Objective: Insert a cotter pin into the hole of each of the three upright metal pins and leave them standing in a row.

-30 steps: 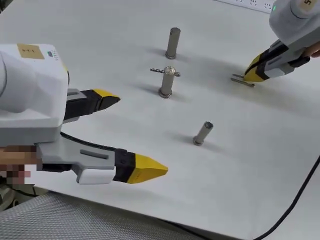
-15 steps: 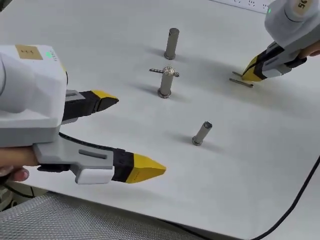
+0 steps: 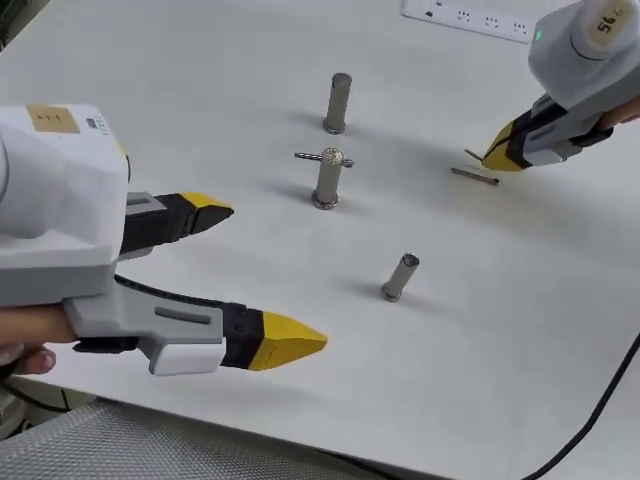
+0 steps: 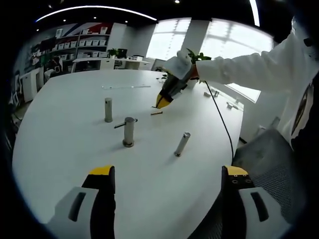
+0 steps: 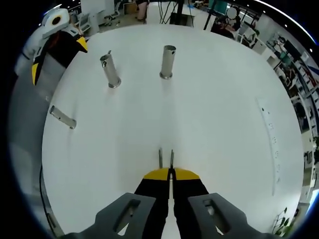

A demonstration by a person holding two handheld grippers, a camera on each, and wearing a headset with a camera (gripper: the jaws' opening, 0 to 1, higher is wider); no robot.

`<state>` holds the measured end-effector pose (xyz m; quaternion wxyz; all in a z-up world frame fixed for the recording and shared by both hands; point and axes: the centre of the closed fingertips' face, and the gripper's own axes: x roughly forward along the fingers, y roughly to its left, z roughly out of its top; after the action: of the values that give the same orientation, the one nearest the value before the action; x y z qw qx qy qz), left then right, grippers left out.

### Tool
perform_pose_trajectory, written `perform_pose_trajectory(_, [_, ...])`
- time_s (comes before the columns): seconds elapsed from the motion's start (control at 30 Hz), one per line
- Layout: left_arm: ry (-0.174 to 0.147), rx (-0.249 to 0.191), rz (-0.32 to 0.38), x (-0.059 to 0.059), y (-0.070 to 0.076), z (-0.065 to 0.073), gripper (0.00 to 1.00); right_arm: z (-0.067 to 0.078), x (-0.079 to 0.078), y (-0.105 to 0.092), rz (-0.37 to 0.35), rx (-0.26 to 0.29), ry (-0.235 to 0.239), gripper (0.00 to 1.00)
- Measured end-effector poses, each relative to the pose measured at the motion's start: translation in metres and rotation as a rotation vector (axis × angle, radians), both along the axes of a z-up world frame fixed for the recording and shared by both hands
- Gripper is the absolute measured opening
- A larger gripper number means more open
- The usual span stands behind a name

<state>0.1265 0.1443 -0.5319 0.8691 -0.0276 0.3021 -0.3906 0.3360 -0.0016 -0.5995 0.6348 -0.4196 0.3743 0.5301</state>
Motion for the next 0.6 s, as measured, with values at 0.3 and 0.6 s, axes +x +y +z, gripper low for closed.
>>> perform_pose_trajectory(0.3, [-0.004, -0.045, 0.026, 0.008, -0.003, 0.012, 0.83, 0.036, -0.020, 0.003, 0.001, 0.075, -0.067, 0.00])
perform_pose_trajectory(0.6, [-0.028, -0.059, 0.026, 0.021, 0.000, 0.022, 0.77, 0.081, -0.052, 0.012, 0.008, 0.194, -0.162, 0.00])
